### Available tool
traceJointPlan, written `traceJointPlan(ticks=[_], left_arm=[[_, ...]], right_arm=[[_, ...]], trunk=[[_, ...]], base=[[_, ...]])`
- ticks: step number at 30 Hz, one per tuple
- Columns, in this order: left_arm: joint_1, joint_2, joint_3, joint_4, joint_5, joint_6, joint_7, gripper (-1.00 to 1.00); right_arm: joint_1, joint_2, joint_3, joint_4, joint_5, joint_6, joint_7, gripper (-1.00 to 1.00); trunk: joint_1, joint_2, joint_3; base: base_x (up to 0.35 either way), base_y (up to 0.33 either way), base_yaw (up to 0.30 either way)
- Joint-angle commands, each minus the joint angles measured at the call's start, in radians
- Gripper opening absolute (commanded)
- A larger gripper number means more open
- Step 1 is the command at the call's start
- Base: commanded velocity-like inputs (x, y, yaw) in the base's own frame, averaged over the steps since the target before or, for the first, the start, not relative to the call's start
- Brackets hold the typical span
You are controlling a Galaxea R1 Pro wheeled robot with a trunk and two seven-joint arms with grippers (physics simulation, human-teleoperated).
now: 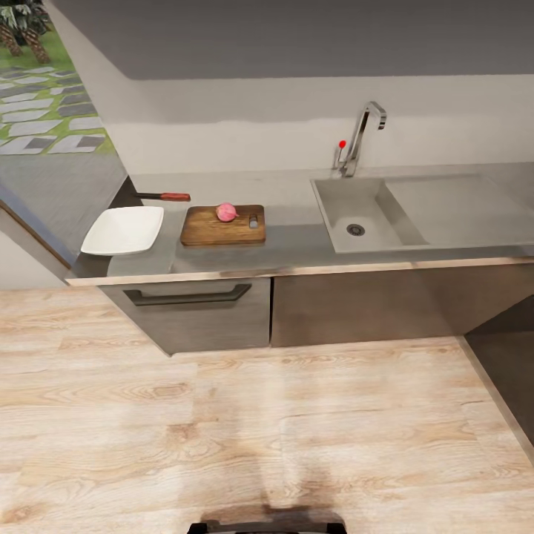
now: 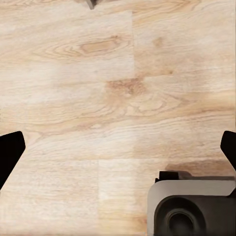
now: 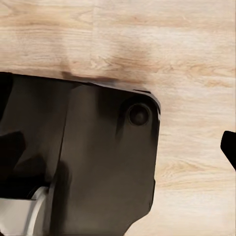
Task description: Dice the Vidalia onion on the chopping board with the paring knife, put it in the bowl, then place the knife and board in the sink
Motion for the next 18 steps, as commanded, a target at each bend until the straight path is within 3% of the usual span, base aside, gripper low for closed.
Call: traceJointPlan(ticks=[1, 7, 8, 11, 18], left_arm=[[-0.001, 0.0, -0.008, 0.002, -0.001, 0.003, 0.007, 1.0], [-0.001, 0.0, -0.008, 0.002, 0.0, 0.037, 0.007, 1.0], [0.0, 0.0, -0.008, 0.002, 0.0, 0.102, 0.007, 1.0], [0.0, 0.0, -0.008, 0.002, 0.0, 0.102, 0.007, 1.0], [0.0, 0.001, -0.008, 0.002, 0.0, 0.103, 0.007, 1.0]], right_arm=[[0.0, 0.0, -0.014, 0.003, 0.011, -0.008, 0.012, 1.0], [0.0, -0.012, -0.045, 0.037, 0.045, -0.041, 0.046, 1.0], [0.0, -0.013, -0.045, 0.034, 0.253, -0.125, 0.181, 1.0], [0.0, -0.014, -0.045, 0.024, 0.215, -0.125, 0.18, 1.0], [0.0, -0.014, -0.047, 0.022, 0.205, -0.123, 0.178, 1.0]], trunk=[[0.001, -0.002, -0.001], [0.001, -0.002, -0.001], [0.001, -0.002, -0.001], [0.001, -0.002, -0.001], [0.001, -0.002, -0.001]], base=[[0.0, 0.0, 0.0], [0.0, 0.0, 0.0], [0.0, 0.0, 0.0], [0.0, 0.0, 0.0], [0.102, 0.079, 0.0]])
